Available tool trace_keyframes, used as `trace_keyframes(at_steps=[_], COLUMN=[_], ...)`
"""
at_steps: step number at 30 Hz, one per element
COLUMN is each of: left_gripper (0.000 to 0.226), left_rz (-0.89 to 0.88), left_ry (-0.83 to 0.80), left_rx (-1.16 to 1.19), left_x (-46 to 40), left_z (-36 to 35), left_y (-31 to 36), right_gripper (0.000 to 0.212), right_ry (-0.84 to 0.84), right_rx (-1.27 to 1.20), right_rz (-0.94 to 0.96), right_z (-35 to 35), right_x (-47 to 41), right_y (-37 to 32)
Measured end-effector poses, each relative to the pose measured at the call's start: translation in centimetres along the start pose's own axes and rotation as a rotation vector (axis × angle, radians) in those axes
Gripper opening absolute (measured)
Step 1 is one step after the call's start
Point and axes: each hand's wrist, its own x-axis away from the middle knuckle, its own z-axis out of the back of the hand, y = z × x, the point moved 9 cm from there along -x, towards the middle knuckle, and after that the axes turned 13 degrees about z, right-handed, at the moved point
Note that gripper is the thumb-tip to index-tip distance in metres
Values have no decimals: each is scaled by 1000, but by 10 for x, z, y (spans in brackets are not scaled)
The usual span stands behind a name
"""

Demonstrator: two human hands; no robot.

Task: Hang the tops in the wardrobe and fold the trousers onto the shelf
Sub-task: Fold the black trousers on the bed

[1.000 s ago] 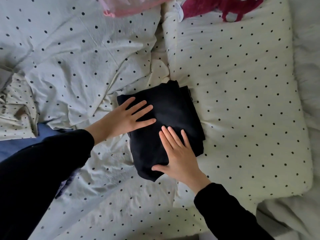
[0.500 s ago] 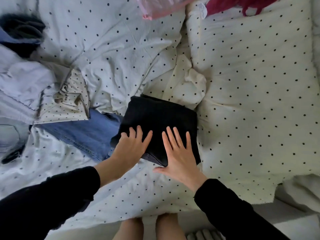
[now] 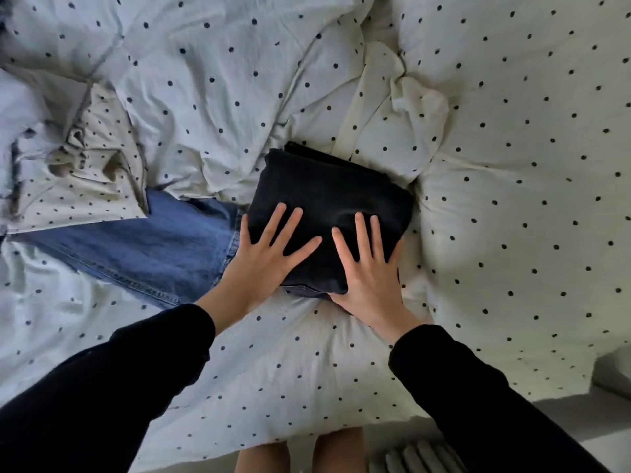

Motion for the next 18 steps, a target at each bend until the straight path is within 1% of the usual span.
trace_keyframes(at_steps=[3,5,7,10,12,14,16,18], left_gripper=[95,88,79,76,64,52,52,62], left_rz=[17,46,66,92,128,179,256,329], left_ry=[31,45,74,151,226,278,342,392], left_rx=[20,26,41,38,33,41,43,40], left_x=[0,3,9,18,26,32,41,54], left_z=[0,8,24,55,94,131,178,217], left_y=[0,2,7,9,12,11,6,-4], right_gripper=[101,92,83,75,76,83,85,83], right_ry=[41,61,91,150,202,253,294,332], right_rx=[-1,-4,-3,-9,-13,-12,21,58], right_rz=[8,15,24,55,100,149,223,307], right_z=[0,5,18,41,77,113,160,204], right_x=[0,1,6,18,29,35,37,35], right_y=[-1,-3,-4,-8,-9,-10,-16,-29])
